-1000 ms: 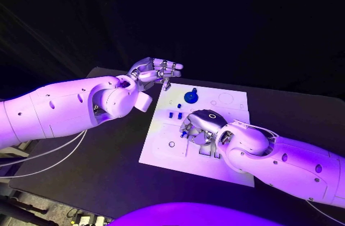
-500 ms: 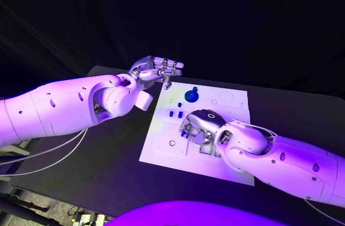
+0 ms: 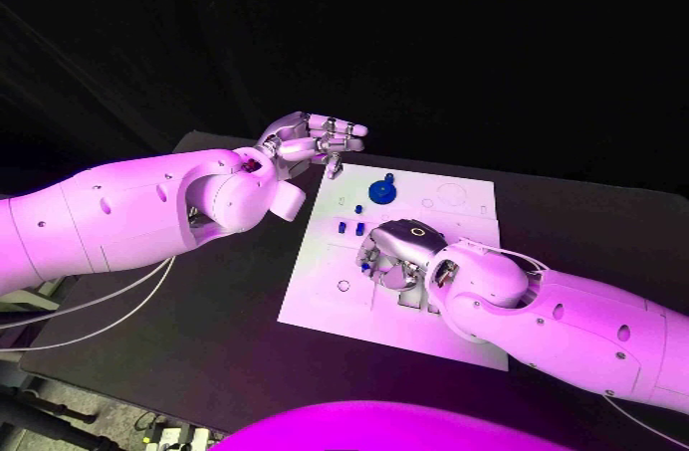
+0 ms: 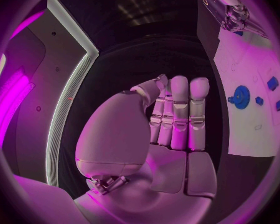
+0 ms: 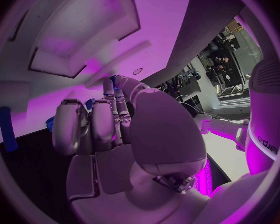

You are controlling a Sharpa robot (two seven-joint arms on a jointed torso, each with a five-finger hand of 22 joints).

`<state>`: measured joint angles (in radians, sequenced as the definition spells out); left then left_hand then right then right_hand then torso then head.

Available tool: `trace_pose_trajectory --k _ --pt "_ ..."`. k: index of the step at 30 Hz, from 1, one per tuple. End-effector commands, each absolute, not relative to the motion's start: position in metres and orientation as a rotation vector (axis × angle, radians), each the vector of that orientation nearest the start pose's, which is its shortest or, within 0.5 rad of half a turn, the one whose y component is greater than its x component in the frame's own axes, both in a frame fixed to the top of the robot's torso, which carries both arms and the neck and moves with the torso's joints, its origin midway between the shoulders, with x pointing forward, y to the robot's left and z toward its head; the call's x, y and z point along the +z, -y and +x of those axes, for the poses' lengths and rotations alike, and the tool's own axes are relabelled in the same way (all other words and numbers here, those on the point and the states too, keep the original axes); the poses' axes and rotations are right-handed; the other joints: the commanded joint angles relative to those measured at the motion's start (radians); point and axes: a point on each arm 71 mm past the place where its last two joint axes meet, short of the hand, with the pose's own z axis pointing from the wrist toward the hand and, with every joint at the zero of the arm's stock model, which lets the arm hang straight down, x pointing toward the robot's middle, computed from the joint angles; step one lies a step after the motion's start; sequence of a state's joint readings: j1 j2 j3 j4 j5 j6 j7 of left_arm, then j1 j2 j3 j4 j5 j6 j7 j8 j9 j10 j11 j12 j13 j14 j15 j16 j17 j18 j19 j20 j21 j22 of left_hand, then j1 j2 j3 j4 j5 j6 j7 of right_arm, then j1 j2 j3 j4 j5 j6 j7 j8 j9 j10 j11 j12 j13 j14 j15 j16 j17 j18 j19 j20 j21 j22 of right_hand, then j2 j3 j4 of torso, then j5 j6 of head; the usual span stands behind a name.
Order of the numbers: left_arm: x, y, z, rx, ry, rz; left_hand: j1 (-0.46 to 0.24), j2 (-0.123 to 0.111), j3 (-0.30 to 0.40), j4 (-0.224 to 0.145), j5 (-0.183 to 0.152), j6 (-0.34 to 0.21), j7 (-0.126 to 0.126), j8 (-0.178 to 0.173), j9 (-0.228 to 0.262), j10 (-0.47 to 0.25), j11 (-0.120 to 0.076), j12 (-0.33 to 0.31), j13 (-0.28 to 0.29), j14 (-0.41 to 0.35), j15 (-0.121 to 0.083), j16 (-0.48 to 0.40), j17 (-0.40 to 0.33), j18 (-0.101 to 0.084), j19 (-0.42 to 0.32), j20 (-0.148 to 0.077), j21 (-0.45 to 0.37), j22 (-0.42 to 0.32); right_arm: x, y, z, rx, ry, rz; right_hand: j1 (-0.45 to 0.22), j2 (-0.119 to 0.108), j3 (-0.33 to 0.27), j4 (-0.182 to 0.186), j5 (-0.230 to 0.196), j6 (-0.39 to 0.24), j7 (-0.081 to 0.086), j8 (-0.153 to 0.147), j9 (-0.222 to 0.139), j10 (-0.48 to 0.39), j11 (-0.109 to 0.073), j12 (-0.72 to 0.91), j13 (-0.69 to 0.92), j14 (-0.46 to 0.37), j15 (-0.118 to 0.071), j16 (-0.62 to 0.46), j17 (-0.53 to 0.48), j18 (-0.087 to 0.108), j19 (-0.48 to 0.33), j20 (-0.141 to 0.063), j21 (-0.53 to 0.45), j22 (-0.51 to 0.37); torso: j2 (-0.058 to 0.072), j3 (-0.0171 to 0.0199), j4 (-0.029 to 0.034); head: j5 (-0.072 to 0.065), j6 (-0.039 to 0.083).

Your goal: Assemble the parts on the task board

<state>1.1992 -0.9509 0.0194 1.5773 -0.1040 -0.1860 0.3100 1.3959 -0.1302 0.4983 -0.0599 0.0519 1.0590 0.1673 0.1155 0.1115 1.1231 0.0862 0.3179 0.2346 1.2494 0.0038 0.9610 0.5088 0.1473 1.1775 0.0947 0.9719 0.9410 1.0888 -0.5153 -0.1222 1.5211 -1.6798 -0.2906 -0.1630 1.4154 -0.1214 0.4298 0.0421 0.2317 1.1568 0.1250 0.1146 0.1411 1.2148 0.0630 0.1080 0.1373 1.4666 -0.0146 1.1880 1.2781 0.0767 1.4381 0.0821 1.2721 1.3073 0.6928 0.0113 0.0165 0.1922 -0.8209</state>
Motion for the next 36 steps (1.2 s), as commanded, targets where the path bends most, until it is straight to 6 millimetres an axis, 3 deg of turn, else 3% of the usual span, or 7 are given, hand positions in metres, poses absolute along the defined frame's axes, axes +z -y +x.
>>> trace_pose_trajectory --k 1,10,20,24,30,33,36 --pt "-0.154 -0.235 0.481 -1.603 -1.509 -0.998 0.0 0.012 -0.001 -0.003 0.006 -0.005 0.0 0.006 -0.001 -0.007 0.0 0.003 0.001 -0.007 0.002 -0.004 -0.001 0.009 -0.005 -0.001 -0.003 -0.002 -0.254 0.033 0.416 0.821 -1.725 -0.541 -0.023 -0.004 -0.002 -0.002 -0.002 -0.017 0.01 -0.014 -0.003 -0.022 0.008 -0.017 -0.006 0.061 0.002 0.009 0.0 -0.016 0.003 0.005 -0.008 0.116 0.0 -0.0001 -0.0005 0.001 -0.001" --pt "-0.154 -0.235 0.481 -1.601 -1.511 -0.999 0.0 0.012 -0.001 -0.003 0.006 -0.005 0.0 0.006 -0.001 -0.007 0.0 0.003 0.001 -0.007 0.002 -0.004 -0.001 0.009 -0.005 -0.001 -0.003 -0.002 -0.25 0.039 0.417 0.82 -1.682 -0.503 -0.054 -0.041 -0.015 0.001 -0.021 -0.095 0.033 -0.052 -0.02 -0.139 0.039 -0.043 -0.028 0.041 0.029 -0.03 -0.039 0.004 -0.052 0.027 -0.117 0.071 0.0 -0.0002 0.0 0.001 0.002" --pt "-0.154 -0.237 0.481 -1.596 -1.514 -1.002 0.0 0.012 -0.001 -0.003 0.006 -0.005 0.0 0.006 -0.001 -0.007 0.0 0.003 0.001 -0.007 0.002 -0.004 -0.001 0.009 -0.005 -0.001 -0.003 -0.002 -0.24 0.053 0.411 0.835 -1.631 -0.461 -0.056 -0.045 -0.029 -0.003 -0.024 -0.116 0.032 -0.05 -0.026 -0.183 0.044 -0.032 -0.03 0.026 0.032 -0.058 -0.066 0.014 -0.077 0.035 -0.165 0.053 0.0 -0.0001 -0.0004 -0.002 0.006" --pt "-0.154 -0.239 0.481 -1.593 -1.515 -1.004 0.0 0.013 -0.001 -0.004 0.006 -0.005 0.0 0.007 -0.001 -0.008 0.0 0.005 0.002 -0.008 0.002 -0.004 -0.002 0.009 -0.006 -0.001 -0.005 -0.003 -0.228 0.068 0.409 0.839 -1.594 -0.42 -0.061 -0.044 -0.037 0.0 -0.023 -0.111 0.03 -0.045 -0.025 -0.181 0.041 -0.016 -0.026 0.025 0.031 -0.055 -0.066 0.015 -0.077 0.036 -0.166 0.053 0.0 -0.0011 -0.0015 -0.008 0.01" --pt "-0.154 -0.241 0.48 -1.59 -1.517 -1.005 0.0 0.013 -0.001 -0.004 0.006 -0.005 0.0 0.007 -0.001 -0.008 0.0 0.006 0.002 -0.008 0.002 -0.004 -0.002 0.009 -0.006 -0.001 -0.004 -0.002 -0.204 0.107 0.42 0.769 -1.613 -0.371 -0.067 -0.046 -0.046 0.004 -0.028 -0.114 0.021 -0.045 -0.025 -0.18 0.037 -0.001 -0.023 0.028 0.028 -0.047 -0.064 0.014 -0.073 0.035 -0.16 0.057 -0.001 -0.0012 -0.0034 -0.035 0.022" --pt "-0.154 -0.241 0.48 -1.589 -1.517 -1.006 0.001 0.014 -0.001 -0.004 0.006 -0.004 0.0 0.007 -0.001 -0.008 0.0 0.007 0.002 -0.008 0.002 -0.003 -0.002 0.009 -0.005 -0.001 -0.004 -0.002 -0.193 0.126 0.431 0.717 -1.621 -0.386 -0.071 -0.048 -0.061 0.009 -0.051 -0.115 0.014 -0.044 -0.025 -0.189 0.036 0.01 -0.022 0.019 0.028 -0.07 -0.087 0.02 -0.089 0.035 -0.198 0.041 -0.004 -0.0026 -0.0076 -0.045 0.028" --pt "-0.155 -0.241 0.48 -1.59 -1.518 -1.005 0.001 0.014 -0.001 -0.004 0.006 -0.004 0.0 0.007 -0.001 -0.008 0.0 0.007 0.002 -0.008 0.002 -0.003 -0.002 0.009 -0.005 -0.001 -0.004 -0.002 -0.189 0.138 0.439 0.673 -1.631 -0.406 -0.074 -0.056 -0.085 0.017 -0.058 -0.122 -0.007 -0.046 -0.027 -0.209 0.041 0.019 -0.023 0.01 0.033 -0.083 -0.102 0.023 -0.1 0.037 -0.221 0.032 -0.005 -0.0042 -0.0099 -0.049 0.032"
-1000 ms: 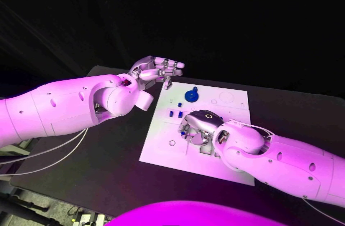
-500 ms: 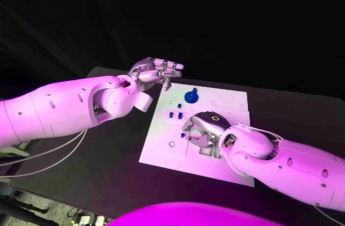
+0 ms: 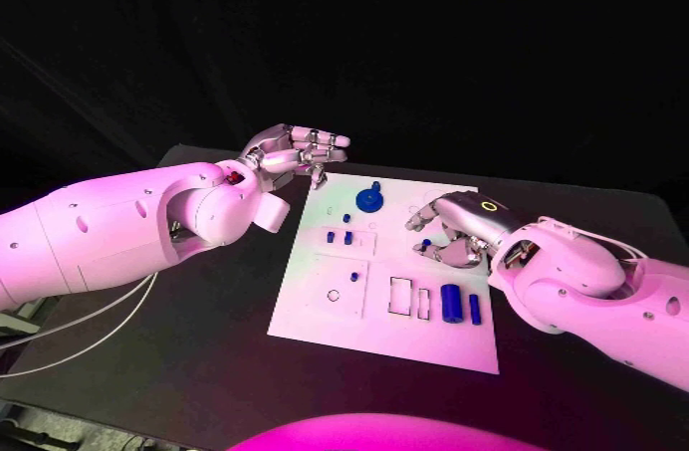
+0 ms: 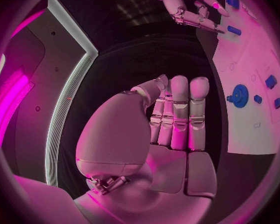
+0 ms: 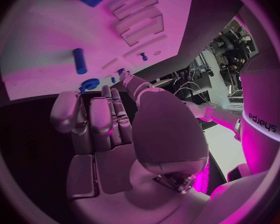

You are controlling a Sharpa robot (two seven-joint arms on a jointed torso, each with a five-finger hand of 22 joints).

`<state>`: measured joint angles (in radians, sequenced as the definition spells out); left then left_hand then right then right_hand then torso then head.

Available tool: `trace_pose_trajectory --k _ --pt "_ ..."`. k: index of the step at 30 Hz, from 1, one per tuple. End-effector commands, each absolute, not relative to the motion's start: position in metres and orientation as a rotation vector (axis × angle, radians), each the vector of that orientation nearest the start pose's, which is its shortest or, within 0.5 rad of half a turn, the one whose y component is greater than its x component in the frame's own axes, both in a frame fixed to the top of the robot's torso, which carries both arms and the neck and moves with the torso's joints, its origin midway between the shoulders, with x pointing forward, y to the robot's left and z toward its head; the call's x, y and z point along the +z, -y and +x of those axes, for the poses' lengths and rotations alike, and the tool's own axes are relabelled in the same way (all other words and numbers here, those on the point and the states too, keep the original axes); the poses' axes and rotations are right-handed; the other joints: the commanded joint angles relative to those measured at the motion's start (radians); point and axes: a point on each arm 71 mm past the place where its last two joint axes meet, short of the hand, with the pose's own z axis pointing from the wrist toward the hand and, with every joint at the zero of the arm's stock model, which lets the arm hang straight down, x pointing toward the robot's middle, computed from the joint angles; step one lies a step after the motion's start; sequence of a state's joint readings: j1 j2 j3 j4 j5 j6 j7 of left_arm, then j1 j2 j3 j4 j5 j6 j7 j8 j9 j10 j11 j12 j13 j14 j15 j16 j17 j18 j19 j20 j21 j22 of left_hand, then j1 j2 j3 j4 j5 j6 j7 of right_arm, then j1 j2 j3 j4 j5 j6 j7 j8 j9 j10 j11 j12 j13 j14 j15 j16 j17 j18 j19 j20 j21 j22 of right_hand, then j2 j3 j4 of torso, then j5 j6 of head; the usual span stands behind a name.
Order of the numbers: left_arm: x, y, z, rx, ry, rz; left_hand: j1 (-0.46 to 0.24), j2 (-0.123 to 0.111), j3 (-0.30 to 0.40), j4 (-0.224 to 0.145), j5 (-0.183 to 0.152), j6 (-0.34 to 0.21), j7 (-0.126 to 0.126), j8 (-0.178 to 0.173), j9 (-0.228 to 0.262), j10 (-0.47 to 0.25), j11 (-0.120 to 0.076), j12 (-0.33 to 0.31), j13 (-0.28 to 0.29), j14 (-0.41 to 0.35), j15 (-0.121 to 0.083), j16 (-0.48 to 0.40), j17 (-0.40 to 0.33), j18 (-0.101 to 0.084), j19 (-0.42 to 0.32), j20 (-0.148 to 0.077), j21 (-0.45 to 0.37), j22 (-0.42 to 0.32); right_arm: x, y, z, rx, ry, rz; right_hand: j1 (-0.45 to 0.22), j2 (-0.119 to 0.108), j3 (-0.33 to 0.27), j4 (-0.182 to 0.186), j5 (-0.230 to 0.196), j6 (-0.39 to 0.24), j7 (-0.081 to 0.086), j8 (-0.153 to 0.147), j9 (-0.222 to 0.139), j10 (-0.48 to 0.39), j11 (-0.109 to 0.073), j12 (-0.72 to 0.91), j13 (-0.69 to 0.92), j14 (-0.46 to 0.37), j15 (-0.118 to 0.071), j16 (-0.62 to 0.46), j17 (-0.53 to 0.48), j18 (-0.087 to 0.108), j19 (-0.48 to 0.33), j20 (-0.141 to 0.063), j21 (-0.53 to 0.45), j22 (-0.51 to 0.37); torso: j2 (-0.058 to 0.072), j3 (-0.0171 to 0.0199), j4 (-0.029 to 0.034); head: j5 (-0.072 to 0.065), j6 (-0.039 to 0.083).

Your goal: Assemble the parts on the task board

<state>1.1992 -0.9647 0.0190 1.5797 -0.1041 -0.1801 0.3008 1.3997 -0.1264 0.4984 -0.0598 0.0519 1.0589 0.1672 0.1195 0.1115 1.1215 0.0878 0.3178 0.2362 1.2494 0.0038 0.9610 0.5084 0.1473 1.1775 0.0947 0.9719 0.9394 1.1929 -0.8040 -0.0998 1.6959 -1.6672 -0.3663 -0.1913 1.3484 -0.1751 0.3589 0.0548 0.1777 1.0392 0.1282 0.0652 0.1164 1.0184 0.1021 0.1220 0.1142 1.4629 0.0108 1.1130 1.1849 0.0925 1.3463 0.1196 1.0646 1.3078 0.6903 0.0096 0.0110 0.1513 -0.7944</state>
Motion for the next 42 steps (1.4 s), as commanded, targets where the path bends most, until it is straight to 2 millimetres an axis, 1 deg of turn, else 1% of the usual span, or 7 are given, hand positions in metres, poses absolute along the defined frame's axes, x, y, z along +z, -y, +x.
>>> trace_pose_trajectory --k 1,5,11,21,31,36,42 --pt "-0.155 -0.241 0.481 -1.59 -1.518 -1.005 -0.003 0.01 -0.001 -0.004 0.006 -0.004 0.0 0.003 -0.001 -0.006 -0.002 0.007 0.001 -0.008 0.002 -0.003 -0.001 0.009 -0.005 -0.001 -0.004 0.0 -0.189 0.14 0.441 0.663 -1.634 -0.413 -0.005 -0.003 -0.02 0.006 -0.005 -0.008 -0.013 0.002 -0.003 -0.019 0.004 0.007 0.0 0.011 0.009 -0.013 -0.014 0.009 -0.012 0.001 -0.023 0.028 -0.002 -0.0026 -0.0046 -0.009 0.006" --pt "-0.155 -0.24 0.481 -1.592 -1.52 -1.005 -0.003 0.01 -0.001 -0.004 0.006 -0.004 0.0 0.003 -0.001 -0.006 -0.002 0.007 0.001 -0.008 0.002 -0.003 -0.001 0.009 -0.005 -0.001 -0.004 0.0 -0.191 0.143 0.445 0.636 -1.644 -0.437 0.002 -0.004 -0.035 0.01 -0.007 -0.016 -0.021 0.001 -0.005 -0.033 0.006 0.014 -0.001 0.007 0.01 -0.018 -0.022 0.011 -0.018 0.003 -0.038 0.023 -0.002 0.0003 -0.0027 -0.011 0.006" --pt "-0.156 -0.239 0.481 -1.595 -1.525 -1.004 -0.003 0.01 -0.001 -0.004 0.006 -0.004 0.0 0.003 -0.001 -0.006 -0.002 0.007 0.001 -0.008 0.002 -0.003 -0.001 0.009 -0.005 -0.001 -0.004 0.0 -0.197 0.144 0.449 0.611 -1.672 -0.457 0.008 -0.001 -0.039 0.011 -0.005 -0.02 -0.022 0.001 -0.005 -0.035 0.006 0.021 0.0 0.008 0.011 -0.012 -0.02 0.01 -0.015 0.004 -0.032 0.026 -0.001 -0.0024 -0.0018 -0.01 0.006" --pt "-0.156 -0.239 0.481 -1.594 -1.53 -1.006 -0.003 0.01 -0.001 -0.004 0.006 -0.004 0.0 0.003 -0.001 -0.006 -0.002 0.007 0.001 -0.008 0.002 -0.003 -0.001 0.009 -0.005 -0.001 -0.004 0.0 -0.207 0.14 0.452 0.598 -1.721 -0.472 0.022 0.012 -0.041 0.013 0.001 -0.018 -0.022 0.005 -0.005 -0.021 0.001 0.046 0.004 0.015 0.007 0.007 -0.011 0.007 -0.001 0.002 -0.012 0.036 -0.001 -0.0017 -0.0039 -0.005 0.004" --pt "-0.156 -0.239 0.481 -1.595 -1.532 -1.005 -0.003 0.01 -0.001 -0.004 0.006 -0.004 0.0 0.003 -0.001 -0.006 -0.002 0.007 0.001 -0.008 0.002 -0.003 -0.001 0.009 -0.005 -0.001 -0.004 0.0 -0.214 0.136 0.457 0.591 -1.734 -0.466 0.037 0.046 -0.006 0.015 0.007 0.018 -0.005 0.018 0.002 0.037 -0.016 0.081 0.006 0.035 -0.008 0.047 0.011 -0.005 0.037 -0.01 0.053 0.068 -0.001 -0.0011 -0.0034 -0.004 0.002" --pt "-0.156 -0.239 0.481 -1.595 -1.533 -1.005 -0.003 0.01 -0.001 -0.004 0.006 -0.004 0.0 0.003 -0.001 -0.006 -0.002 0.007 0.001 -0.008 0.002 -0.003 -0.001 0.009 -0.005 -0.001 -0.004 0.0 -0.215 0.135 0.457 0.597 -1.737 -0.464 0.041 0.058 0.014 0.015 0.007 0.042 -0.002 0.025 0.007 0.077 -0.028 0.089 0.006 0.039 -0.017 0.057 0.015 -0.011 0.054 -0.018 0.084 0.083 -0.002 -0.0015 -0.0039 -0.001 -0.002" --pt "-0.156 -0.239 0.481 -1.595 -1.533 -1.006 -0.003 0.012 -0.002 -0.006 0.006 -0.004 0.0 0.005 -0.001 -0.007 -0.002 0.011 0.002 -0.008 0.002 -0.003 -0.002 0.009 -0.006 -0.001 -0.006 -0.002 -0.217 0.135 0.458 0.591 -1.739 -0.457 0.048 0.071 0.034 0.009 0.006 0.078 -0.008 0.039 0.016 0.125 -0.039 0.096 0.01 0.043 -0.027 0.072 0.025 -0.018 0.072 -0.027 0.123 0.103 -0.002 -0.0015 -0.0047 0.0 -0.003"
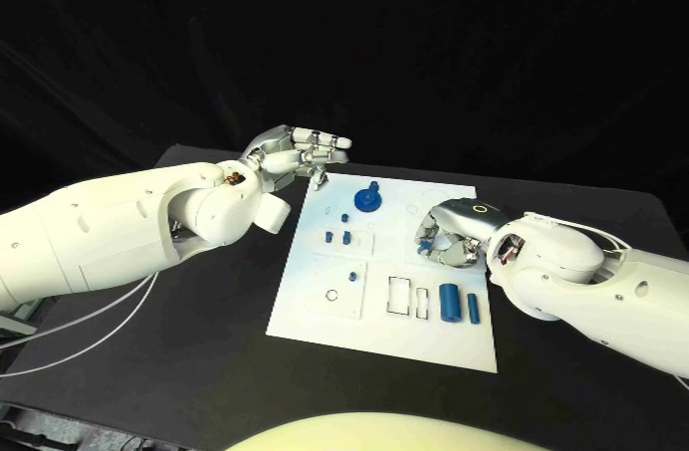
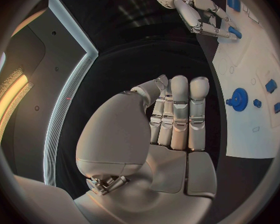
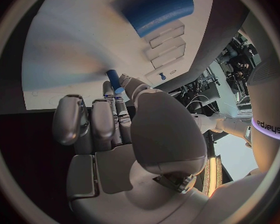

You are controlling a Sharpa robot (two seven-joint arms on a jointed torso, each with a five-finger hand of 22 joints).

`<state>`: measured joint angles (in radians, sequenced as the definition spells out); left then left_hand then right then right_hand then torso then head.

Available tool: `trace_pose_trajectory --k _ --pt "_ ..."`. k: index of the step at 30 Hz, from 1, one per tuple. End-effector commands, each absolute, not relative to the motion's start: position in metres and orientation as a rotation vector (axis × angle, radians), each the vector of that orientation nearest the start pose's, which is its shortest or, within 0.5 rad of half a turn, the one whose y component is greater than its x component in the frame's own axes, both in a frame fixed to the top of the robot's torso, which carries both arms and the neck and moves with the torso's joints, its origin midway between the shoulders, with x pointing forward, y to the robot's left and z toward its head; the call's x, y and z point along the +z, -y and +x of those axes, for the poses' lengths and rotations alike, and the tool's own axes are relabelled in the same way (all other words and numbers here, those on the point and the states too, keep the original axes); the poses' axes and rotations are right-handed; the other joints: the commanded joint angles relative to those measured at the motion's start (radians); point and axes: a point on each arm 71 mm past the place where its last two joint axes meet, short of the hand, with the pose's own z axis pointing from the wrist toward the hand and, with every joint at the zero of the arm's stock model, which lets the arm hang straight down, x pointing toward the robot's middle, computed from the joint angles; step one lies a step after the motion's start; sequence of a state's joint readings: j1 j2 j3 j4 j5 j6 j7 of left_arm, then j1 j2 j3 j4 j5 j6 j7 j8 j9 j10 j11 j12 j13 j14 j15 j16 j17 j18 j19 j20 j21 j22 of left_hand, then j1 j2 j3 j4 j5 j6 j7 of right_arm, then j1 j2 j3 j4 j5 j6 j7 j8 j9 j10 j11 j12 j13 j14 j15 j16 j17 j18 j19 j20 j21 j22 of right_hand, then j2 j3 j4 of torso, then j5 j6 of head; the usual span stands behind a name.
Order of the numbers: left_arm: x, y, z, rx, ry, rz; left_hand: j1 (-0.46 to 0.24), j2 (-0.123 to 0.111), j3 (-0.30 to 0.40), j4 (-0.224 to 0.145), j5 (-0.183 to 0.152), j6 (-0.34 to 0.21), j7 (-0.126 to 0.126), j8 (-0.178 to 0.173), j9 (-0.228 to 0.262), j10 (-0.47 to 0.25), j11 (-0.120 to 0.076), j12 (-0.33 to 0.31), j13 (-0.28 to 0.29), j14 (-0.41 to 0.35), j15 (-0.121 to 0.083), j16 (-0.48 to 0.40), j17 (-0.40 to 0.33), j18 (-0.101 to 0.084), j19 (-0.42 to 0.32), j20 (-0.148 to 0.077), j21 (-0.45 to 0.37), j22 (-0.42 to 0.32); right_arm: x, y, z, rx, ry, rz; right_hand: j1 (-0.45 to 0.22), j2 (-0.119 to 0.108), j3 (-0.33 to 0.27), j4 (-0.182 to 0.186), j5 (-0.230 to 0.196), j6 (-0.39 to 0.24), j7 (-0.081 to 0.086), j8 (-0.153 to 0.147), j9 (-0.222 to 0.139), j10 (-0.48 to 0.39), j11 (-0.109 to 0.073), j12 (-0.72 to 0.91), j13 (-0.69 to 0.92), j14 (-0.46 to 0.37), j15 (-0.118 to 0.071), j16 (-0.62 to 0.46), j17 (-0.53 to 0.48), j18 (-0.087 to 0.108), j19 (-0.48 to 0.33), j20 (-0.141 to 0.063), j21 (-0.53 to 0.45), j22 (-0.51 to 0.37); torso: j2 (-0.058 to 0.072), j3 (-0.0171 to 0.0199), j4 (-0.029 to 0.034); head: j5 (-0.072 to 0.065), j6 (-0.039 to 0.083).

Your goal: Assemble the parts on the task board

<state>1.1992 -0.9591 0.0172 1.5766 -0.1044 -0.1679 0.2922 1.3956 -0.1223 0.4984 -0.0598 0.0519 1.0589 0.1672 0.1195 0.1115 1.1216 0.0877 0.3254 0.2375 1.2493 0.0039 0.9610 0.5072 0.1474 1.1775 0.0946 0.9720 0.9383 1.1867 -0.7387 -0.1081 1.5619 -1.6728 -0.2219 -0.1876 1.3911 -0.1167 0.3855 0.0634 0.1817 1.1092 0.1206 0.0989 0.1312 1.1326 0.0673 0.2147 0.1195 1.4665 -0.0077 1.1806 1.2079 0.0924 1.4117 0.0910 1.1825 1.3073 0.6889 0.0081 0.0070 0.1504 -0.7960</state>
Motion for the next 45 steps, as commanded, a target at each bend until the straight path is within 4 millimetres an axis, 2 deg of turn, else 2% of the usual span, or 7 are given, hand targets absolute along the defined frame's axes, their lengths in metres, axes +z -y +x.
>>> trace_pose_trajectory --k 1,17,27,31,35,41,45 --pt "-0.156 -0.239 0.481 -1.595 -1.533 -1.006 0.001 0.008 -0.002 -0.006 0.006 -0.004 0.0 0.005 -0.001 -0.007 -0.002 0.003 0.001 -0.008 0.002 -0.003 -0.001 0.009 -0.006 -0.001 -0.006 -0.001 -0.217 0.135 0.458 0.589 -1.739 -0.456 0.007 0.015 0.01 -0.001 0.001 0.014 -0.001 0.008 0.003 0.017 -0.006 0.004 0.005 0.04 -0.01 0.007 0.003 -0.019 0.009 0.0 0.01 0.105 -0.001 -0.0001 0.0001 0.0 -0.002" --pt "-0.157 -0.239 0.481 -1.592 -1.535 -1.008 0.001 0.008 -0.002 -0.006 0.006 -0.004 0.0 0.005 -0.001 -0.007 -0.002 0.003 0.001 -0.008 0.002 -0.003 -0.001 0.009 -0.006 -0.001 -0.006 -0.001 -0.209 0.138 0.454 0.589 -1.665 -0.42 0.041 0.037 0.04 -0.037 -0.001 0.042 0.001 0.019 0.017 0.057 -0.012 -0.014 0.006 0.046 -0.016 0.032 0.02 -0.03 0.033 -0.009 0.067 0.135 -0.002 -0.0001 -0.0002 0.0 -0.002" --pt "-0.157 -0.239 0.482 -1.59 -1.536 -1.009 0.001 0.008 -0.002 -0.006 0.006 -0.004 0.0 0.006 -0.001 -0.008 -0.002 0.005 0.001 -0.008 0.002 -0.003 -0.001 0.009 -0.006 -0.001 -0.007 -0.002 -0.176 0.133 0.436 0.673 -1.595 -0.401 0.04 0.035 0.041 -0.04 0.002 0.043 0.002 0.018 0.018 0.06 -0.011 -0.017 0.006 0.047 -0.016 0.035 0.021 -0.032 0.037 -0.009 0.077 0.14 -0.002 -0.0007 -0.0009 -0.001 0.003" --pt "-0.157 -0.237 0.482 -1.593 -1.538 -1.008 0.001 0.008 -0.002 -0.006 0.006 -0.004 0.0 0.006 -0.001 -0.008 -0.002 0.005 0.001 -0.008 0.002 -0.003 -0.001 0.009 -0.006 -0.001 -0.007 -0.002 -0.164 0.121 0.422 0.732 -1.574 -0.41 0.04 0.034 0.041 -0.041 0.003 0.042 0.003 0.018 0.019 0.06 -0.011 -0.018 0.006 0.047 -0.016 0.038 0.024 -0.034 0.042 -0.009 0.089 0.145 0.001 0.0005 0.0002 0.001 0.005" --pt "-0.157 -0.236 0.482 -1.596 -1.54 -1.007 0.001 0.008 -0.002 -0.006 0.006 -0.004 0.0 0.006 -0.001 -0.008 -0.002 0.005 0.001 -0.008 0.002 -0.003 -0.001 0.009 -0.006 -0.001 -0.007 -0.002 -0.161 0.103 0.41 0.799 -1.571 -0.424 0.04 0.033 0.042 -0.043 0.006 0.042 0.004 0.018 0.019 0.061 -0.01 -0.021 0.006 0.048 -0.015 0.038 0.023 -0.034 0.042 -0.009 0.088 0.145 -0.001 -0.0001 -0.0021 0.012 -0.001" --pt "-0.157 -0.233 0.483 -1.599 -1.542 -1.006 0.001 0.008 -0.002 -0.006 0.006 -0.004 0.0 0.006 -0.001 -0.008 -0.002 0.005 0.001 -0.008 0.002 -0.003 -0.001 0.009 -0.006 -0.001 -0.007 -0.002 -0.169 0.065 0.386 0.93 -1.569 -0.468 0.039 0.033 0.045 -0.045 0.011 0.04 0.007 0.016 0.02 0.061 -0.008 -0.026 0.005 0.048 -0.014 0.039 0.023 -0.034 0.042 -0.009 0.089 0.147 0.0 0.0008 0.0001 0.022 -0.005" --pt "-0.158 -0.231 0.483 -1.604 -1.544 -1.004 0.001 0.008 -0.002 -0.006 0.006 -0.004 0.0 0.006 -0.001 -0.008 -0.002 0.005 0.001 -0.008 0.002 -0.003 -0.001 0.009 -0.006 -0.001 -0.007 -0.002 -0.181 0.043 0.375 0.988 -1.573 -0.497 0.038 0.033 0.046 -0.047 0.015 0.039 0.008 0.015 0.02 0.062 -0.007 -0.029 0.005 0.048 -0.013 0.039 0.022 -0.034 0.042 -0.009 0.088 0.147 0.0 -0.0011 0.0025 0.027 -0.008"
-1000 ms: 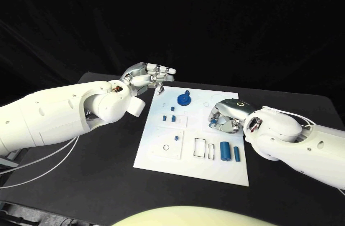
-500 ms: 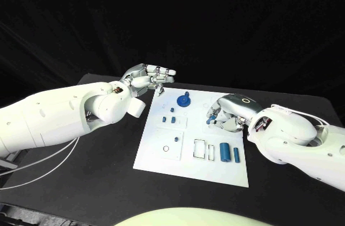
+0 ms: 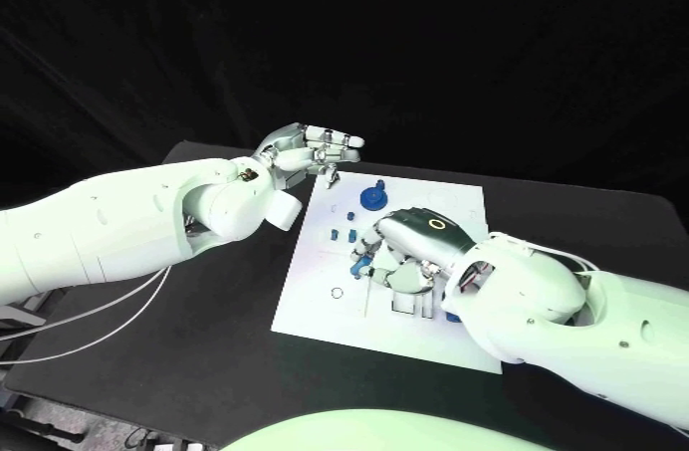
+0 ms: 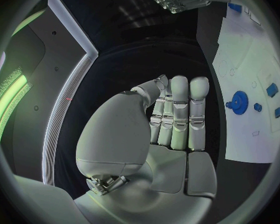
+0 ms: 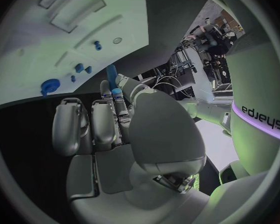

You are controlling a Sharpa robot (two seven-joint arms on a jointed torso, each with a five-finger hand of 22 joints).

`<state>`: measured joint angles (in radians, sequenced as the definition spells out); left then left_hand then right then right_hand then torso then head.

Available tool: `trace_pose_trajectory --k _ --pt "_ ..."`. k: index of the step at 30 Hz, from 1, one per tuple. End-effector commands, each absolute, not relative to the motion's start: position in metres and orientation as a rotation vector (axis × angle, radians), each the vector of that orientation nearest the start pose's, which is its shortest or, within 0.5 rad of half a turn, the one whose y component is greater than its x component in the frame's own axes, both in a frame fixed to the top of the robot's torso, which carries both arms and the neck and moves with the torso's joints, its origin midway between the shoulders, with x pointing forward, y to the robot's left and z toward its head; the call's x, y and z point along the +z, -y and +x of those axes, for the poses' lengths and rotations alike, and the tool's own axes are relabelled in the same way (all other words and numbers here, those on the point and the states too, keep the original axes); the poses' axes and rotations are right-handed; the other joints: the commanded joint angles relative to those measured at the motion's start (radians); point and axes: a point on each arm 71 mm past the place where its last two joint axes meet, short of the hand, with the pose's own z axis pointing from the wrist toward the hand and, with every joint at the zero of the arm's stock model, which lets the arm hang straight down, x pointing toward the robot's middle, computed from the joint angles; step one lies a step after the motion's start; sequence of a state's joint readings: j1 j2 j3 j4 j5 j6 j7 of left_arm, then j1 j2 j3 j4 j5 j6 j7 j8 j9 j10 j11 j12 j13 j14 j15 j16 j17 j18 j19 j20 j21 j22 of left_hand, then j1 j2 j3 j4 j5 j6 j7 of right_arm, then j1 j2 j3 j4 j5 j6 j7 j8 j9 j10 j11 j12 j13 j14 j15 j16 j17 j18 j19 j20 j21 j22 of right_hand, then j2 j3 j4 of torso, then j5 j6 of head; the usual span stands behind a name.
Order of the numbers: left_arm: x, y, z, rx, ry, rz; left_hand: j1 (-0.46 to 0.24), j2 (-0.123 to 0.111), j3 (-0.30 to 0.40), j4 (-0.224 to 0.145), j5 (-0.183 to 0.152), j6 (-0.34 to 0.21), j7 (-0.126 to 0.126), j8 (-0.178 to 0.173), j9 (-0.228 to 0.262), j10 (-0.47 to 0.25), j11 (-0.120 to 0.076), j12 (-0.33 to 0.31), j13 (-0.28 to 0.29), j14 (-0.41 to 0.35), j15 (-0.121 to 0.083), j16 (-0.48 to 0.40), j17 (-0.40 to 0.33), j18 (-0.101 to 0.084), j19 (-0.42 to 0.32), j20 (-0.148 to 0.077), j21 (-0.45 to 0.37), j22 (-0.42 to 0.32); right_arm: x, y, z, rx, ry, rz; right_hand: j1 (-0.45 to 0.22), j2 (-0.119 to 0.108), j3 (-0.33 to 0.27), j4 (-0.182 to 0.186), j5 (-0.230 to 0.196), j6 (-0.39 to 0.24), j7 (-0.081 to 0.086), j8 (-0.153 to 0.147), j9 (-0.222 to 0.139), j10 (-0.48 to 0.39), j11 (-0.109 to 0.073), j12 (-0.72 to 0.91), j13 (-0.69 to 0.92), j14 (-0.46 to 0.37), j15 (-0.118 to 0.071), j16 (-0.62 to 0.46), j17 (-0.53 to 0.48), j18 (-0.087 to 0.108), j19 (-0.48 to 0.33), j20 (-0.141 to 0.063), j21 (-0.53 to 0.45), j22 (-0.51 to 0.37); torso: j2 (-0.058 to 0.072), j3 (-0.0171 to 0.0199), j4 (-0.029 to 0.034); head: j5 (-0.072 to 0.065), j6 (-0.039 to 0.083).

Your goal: Assemble the parts on the task board

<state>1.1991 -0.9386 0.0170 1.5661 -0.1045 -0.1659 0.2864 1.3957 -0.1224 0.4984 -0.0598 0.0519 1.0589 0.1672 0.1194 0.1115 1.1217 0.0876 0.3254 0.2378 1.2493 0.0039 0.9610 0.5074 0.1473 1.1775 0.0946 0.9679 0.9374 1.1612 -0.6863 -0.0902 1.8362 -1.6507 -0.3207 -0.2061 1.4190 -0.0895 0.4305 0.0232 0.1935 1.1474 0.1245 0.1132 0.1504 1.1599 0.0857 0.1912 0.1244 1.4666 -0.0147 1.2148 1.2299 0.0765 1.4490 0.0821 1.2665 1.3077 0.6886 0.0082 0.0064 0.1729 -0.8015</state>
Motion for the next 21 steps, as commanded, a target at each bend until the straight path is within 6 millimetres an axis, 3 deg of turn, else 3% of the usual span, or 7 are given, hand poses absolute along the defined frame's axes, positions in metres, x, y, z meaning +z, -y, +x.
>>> trace_pose_trajectory --k 1,10,21 --pt "-0.158 -0.23 0.483 -1.606 -1.545 -1.003 0.001 0.008 -0.002 -0.006 0.006 -0.004 0.0 0.006 -0.001 -0.008 -0.002 0.005 0.001 -0.008 0.002 -0.003 -0.001 0.009 -0.006 -0.001 -0.003 -0.001 -0.184 0.039 0.374 0.996 -1.576 -0.502 0.01 0.006 0.001 -0.006 0.003 0.001 0.005 0.0 0.001 0.034 -0.026 -0.005 0.0 0.047 -0.006 0.005 0.0 -0.018 0.004 0.0 0.004 0.147 0.001 -0.0016 0.0044 0.005 -0.004" --pt "-0.158 -0.225 0.483 -1.614 -1.55 -1.0 0.001 0.01 -0.002 -0.007 0.006 -0.004 0.0 0.007 -0.001 -0.009 -0.002 0.008 0.002 -0.009 0.002 -0.003 -0.002 0.009 -0.006 -0.001 -0.004 -0.001 -0.209 0.022 0.378 0.992 -1.619 -0.516 0.01 0.006 0.003 -0.008 0.007 0.001 0.005 0.0 0.002 0.036 -0.025 -0.008 0.0 0.048 -0.006 0.007 0.001 -0.018 0.005 0.001 0.005 0.148 0.001 -0.0018 -0.0005 0.022 -0.008" --pt "-0.158 -0.223 0.483 -1.62 -1.555 -0.998 0.001 0.01 -0.002 -0.007 0.006 -0.004 0.0 0.007 -0.001 -0.009 -0.002 0.008 0.002 -0.009 0.002 -0.003 -0.002 0.009 -0.006 -0.001 -0.004 -0.001 -0.229 0.016 0.385 0.938 -1.668 -0.521 0.01 0.004 0.003 -0.01 0.01 0.002 0.006 0.0 0.002 0.037 -0.025 -0.01 0.001 0.047 -0.006 0.007 0.0 -0.019 0.006 0.001 0.008 0.149 0.001 -0.0007 0.0028 0.025 -0.013"
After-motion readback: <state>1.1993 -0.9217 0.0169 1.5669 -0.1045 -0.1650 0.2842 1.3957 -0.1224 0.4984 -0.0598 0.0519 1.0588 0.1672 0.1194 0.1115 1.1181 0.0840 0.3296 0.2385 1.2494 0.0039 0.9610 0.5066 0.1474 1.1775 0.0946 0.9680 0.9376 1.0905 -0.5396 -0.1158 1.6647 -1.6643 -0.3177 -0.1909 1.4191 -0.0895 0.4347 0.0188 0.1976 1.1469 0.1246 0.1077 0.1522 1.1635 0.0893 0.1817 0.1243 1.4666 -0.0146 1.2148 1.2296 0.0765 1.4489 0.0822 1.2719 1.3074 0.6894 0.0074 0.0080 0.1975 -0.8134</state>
